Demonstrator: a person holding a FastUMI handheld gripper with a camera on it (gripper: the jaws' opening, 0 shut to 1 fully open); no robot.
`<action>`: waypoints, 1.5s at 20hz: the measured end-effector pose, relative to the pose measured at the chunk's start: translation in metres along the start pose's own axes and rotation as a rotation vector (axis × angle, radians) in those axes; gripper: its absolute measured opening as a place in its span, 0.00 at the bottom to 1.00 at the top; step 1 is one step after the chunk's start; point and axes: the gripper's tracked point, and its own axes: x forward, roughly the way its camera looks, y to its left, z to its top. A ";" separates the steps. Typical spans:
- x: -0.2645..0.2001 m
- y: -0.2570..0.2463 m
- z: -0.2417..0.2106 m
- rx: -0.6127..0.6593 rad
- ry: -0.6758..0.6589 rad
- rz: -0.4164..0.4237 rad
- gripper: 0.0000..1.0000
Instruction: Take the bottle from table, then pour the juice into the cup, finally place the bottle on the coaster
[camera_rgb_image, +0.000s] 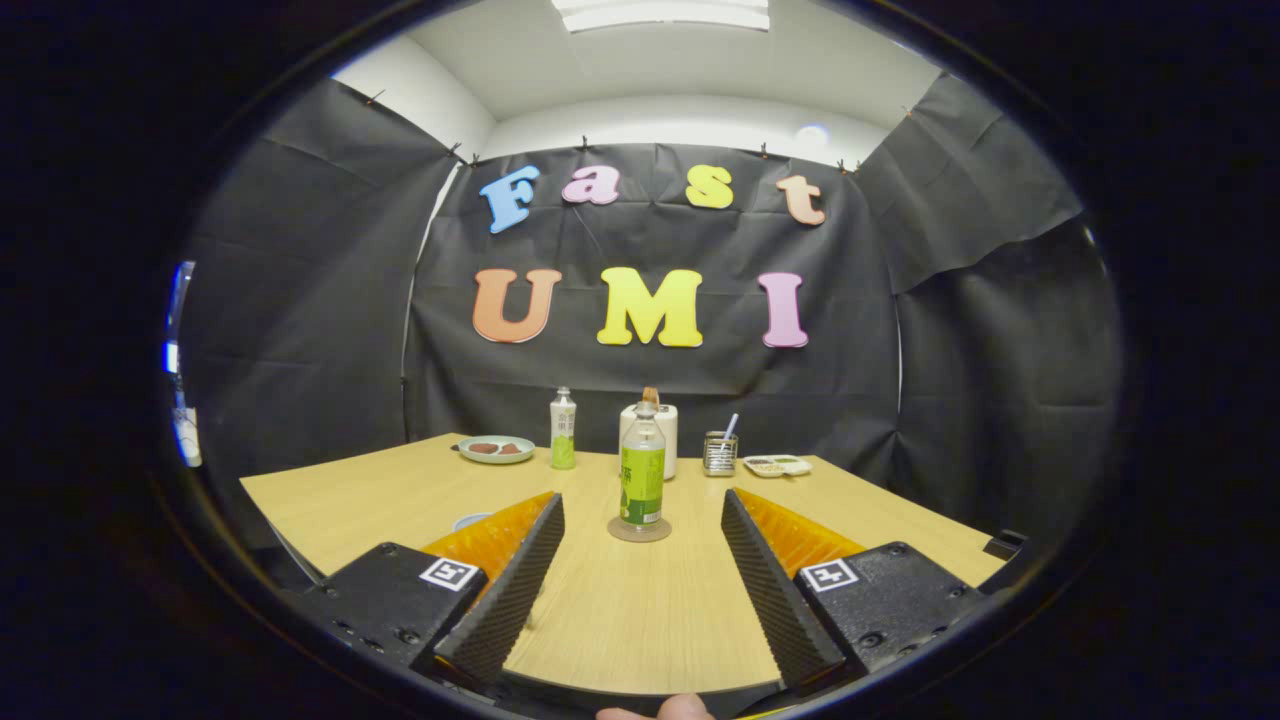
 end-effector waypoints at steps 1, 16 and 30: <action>-0.001 -0.001 0.000 0.000 -0.002 -0.002 1.00; 0.002 -0.004 -0.001 0.043 0.005 -0.011 1.00; 0.009 -0.008 0.021 0.028 -0.008 0.043 1.00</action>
